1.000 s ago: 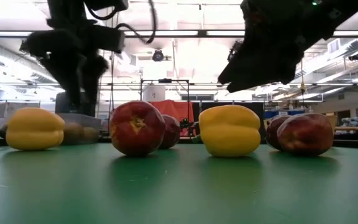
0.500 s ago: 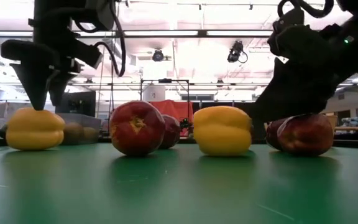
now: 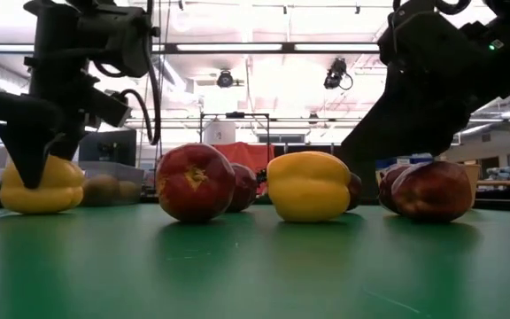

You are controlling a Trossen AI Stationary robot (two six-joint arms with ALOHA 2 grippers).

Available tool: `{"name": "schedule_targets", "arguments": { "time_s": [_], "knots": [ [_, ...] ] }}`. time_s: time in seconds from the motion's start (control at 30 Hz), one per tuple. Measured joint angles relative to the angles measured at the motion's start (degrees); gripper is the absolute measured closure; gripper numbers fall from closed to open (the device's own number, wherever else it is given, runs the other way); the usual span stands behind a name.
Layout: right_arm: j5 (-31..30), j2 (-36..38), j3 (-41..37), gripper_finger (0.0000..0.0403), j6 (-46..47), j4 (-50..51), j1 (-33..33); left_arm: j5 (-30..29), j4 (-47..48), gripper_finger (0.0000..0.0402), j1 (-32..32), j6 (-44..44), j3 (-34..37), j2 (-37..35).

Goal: Sort produce into baskets
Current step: Put the yellow bell pepper into the orange bin

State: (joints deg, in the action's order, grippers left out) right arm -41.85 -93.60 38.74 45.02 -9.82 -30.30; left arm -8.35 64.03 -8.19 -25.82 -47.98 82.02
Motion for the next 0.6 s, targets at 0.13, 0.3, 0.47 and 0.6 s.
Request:
{"name": "schedule_targets", "arguments": {
  "time_s": [0.13, 0.3, 0.47, 0.6],
  "knots": [
    [1.2, 0.0, 0.0, 0.0179, -0.53, -0.98, 0.0, -0.53, 4.47, 0.0077, 0.0, -2.24, -2.7, 0.0],
    [1.45, 0.0, 0.0, 0.0179, -4.18, -1.33, 0.08, -1.44, 11.06, 0.0088, 0.0, -7.26, -8.38, 0.0],
    [5.75, 0.0, 0.0, 0.0179, -12.26, -3.65, 1.26, 4.72, 22.05, 0.0073, -2.83, -15.78, -17.9, 0.0],
    [12.87, -0.02, 0.02, 0.0179, -19.87, -7.2, 2.58, 21.04, 26.06, 0.0074, -8.23, -22.7, -25.14, -0.05]
  ]
}}
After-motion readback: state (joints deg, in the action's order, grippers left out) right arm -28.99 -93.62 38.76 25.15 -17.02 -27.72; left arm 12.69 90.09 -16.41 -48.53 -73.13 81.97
